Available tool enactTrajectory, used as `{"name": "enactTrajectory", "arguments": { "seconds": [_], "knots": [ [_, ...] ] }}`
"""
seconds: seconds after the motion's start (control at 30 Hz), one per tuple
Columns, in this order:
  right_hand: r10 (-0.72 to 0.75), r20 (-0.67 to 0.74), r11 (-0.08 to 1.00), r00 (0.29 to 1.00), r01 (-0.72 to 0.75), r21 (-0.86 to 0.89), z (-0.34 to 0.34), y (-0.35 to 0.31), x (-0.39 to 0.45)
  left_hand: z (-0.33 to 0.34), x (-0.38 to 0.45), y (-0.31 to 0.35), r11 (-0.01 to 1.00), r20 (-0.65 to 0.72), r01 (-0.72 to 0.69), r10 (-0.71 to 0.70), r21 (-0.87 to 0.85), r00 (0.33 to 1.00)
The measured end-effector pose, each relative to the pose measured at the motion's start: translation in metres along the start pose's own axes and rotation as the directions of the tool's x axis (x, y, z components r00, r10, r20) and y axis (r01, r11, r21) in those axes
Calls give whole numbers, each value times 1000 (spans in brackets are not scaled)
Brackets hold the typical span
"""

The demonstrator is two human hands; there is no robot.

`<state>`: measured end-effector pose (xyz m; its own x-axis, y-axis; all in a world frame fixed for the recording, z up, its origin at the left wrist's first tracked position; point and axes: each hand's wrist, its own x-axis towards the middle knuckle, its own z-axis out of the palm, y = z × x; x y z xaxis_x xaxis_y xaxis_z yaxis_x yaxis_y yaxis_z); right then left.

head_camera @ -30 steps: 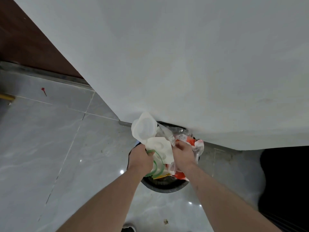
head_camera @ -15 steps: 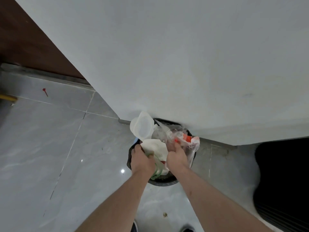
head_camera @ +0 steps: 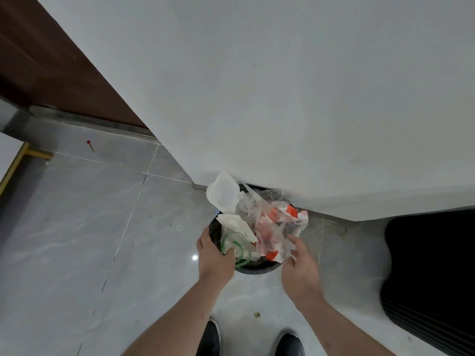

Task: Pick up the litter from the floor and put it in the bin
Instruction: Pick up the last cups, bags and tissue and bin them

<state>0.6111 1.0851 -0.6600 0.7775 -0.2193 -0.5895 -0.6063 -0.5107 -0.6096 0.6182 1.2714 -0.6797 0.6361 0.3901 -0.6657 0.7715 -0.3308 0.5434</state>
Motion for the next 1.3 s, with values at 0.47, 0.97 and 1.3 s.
{"name": "enactTrajectory", "arguments": {
  "seconds": [0.47, 0.97, 1.3],
  "knots": [
    [-36, 177, 964, 983, 81, -253, -98, -57, -122, -109, -156, 27, 848, 221, -204, 106, 488, 969],
    [9, 323, 851, 946, 162, -499, -232, -116, -384, -259, -458, 54, 780, 174, -233, 161, 580, 971],
    [-29, 228, 849, 973, 144, -508, -197, -73, -516, -321, -523, -16, 559, 304, -438, 321, 704, 897]
  ]
}}
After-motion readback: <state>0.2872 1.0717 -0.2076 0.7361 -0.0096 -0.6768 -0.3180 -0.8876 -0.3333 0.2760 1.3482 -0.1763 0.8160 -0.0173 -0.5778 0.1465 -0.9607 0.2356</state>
